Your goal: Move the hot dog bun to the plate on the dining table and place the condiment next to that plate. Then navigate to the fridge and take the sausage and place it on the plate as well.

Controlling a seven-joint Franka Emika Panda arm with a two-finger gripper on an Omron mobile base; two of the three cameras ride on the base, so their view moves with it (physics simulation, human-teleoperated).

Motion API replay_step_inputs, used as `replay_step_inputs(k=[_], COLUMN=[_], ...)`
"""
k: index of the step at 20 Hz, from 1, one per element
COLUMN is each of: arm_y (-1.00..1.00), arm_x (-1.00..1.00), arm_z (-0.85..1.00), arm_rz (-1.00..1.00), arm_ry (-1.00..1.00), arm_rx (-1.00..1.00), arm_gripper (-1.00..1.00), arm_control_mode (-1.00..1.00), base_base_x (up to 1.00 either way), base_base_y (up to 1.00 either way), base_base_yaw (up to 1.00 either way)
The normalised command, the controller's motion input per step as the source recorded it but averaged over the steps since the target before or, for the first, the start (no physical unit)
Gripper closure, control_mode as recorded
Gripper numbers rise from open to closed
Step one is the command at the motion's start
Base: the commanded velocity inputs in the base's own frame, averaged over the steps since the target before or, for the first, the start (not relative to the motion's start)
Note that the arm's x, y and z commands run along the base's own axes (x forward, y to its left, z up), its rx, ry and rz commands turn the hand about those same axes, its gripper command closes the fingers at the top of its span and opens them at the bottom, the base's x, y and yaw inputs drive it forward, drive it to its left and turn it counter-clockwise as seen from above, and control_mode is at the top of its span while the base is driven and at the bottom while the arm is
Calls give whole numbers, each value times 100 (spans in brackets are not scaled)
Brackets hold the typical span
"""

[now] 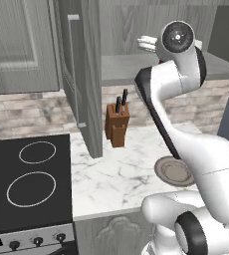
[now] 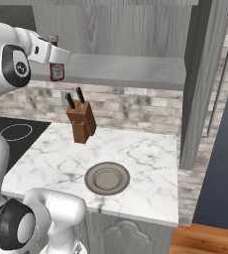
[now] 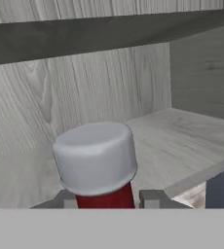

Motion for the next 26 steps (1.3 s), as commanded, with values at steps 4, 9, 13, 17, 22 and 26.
replay_step_inputs(k=[4,9,13,17,22,26], arm_y=[-31,-6,0,0,0,0], arm_x=[-100,-100,-85,-42,-15,0], arm_z=[0,-13,-49,-60,-16,0], arm_rz=[5,0,0,0,0,0], arm_ry=[10,15,18,8,1,0], arm_rx=[0,0,-1,-5,-1,0], arm_gripper=[100,100,100,100,100,100], arm_control_mode=[-100,-100,-100,-100,100,100], base_base_x=[0,0,0,0,-56,-100], base_base_y=[0,0,0,0,0,-7], base_base_yaw=[0,0,0,0,0,-6])
